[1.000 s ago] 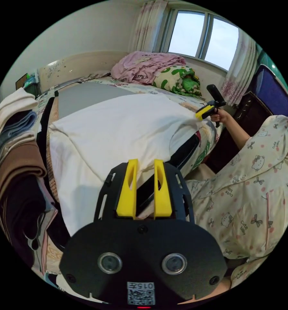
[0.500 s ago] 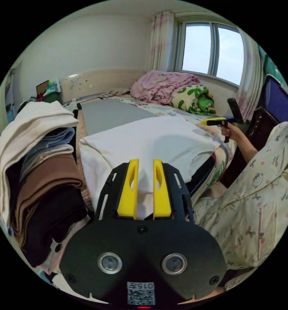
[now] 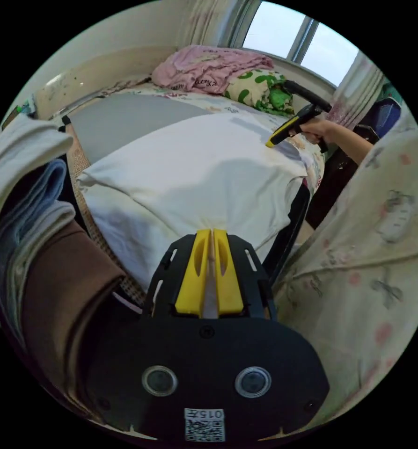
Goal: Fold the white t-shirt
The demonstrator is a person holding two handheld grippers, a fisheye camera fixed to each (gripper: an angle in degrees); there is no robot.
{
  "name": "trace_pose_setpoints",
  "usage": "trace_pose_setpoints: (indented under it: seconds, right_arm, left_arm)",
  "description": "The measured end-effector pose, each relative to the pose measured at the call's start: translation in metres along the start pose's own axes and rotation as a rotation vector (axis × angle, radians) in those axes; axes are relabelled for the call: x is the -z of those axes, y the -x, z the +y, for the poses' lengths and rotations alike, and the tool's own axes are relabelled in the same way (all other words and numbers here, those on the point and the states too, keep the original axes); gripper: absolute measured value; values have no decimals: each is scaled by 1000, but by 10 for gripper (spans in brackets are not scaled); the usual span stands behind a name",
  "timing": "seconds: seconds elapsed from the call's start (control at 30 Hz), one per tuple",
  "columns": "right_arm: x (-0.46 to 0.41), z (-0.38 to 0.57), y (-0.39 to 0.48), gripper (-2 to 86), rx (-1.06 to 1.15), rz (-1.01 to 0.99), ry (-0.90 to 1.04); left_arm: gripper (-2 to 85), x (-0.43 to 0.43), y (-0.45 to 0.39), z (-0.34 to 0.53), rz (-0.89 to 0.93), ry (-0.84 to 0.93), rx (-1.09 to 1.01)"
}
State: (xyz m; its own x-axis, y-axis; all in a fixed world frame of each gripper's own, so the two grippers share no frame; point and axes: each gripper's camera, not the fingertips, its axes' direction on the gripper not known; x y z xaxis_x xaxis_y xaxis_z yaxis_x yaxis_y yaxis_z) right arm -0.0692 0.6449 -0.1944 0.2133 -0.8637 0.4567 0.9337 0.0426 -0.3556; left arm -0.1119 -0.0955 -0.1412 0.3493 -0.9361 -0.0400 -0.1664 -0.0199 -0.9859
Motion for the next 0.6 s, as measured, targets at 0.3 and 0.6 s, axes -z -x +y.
trace_pose_setpoints:
  seconds: [0.3,0.6]
  right_arm:
    - [-8,2,72,-9,-127,273,-19]
    - [32,144,46,-10,-491,29,-149]
  left_arm:
    - [3,-16,-3,-22,-139,175,-223]
    - [0,-23,41,33,-142,230,-238]
